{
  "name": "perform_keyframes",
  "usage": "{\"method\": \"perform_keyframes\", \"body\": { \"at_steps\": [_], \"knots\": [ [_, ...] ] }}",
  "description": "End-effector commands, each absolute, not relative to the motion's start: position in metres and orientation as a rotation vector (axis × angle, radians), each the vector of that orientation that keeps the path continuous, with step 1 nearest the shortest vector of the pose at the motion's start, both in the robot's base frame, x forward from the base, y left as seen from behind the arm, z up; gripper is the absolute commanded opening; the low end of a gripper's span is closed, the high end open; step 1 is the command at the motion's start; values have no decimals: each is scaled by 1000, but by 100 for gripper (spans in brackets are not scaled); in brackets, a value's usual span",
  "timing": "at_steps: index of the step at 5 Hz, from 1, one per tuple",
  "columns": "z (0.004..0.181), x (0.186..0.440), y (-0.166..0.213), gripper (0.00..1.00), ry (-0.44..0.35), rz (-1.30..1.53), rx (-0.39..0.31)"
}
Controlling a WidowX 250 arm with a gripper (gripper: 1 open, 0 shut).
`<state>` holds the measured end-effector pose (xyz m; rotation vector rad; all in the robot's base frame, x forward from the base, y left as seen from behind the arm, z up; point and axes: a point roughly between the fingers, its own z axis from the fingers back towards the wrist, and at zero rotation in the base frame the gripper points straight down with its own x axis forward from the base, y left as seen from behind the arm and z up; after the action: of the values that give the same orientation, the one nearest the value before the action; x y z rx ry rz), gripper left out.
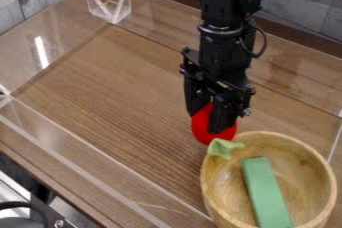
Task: Move the red fruit to the right
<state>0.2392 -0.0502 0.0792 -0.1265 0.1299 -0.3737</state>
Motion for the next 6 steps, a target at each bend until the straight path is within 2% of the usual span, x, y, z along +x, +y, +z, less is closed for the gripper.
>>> {"method": "perform_keyframes", "body": {
  "at_steps": [1,2,3,4,5,6],
  "knots": [
    [89,253,-47,100,84,-350,-124],
    [87,254,-46,0,90,-341,-122],
    [86,256,-44,0,95,-328,-121],
    [82,257,-43,100,105,-324,-123],
    [80,258,-42,100,114,-318,-124],
    [78,259,-41,0,117,-311,-123]
  ]
}}
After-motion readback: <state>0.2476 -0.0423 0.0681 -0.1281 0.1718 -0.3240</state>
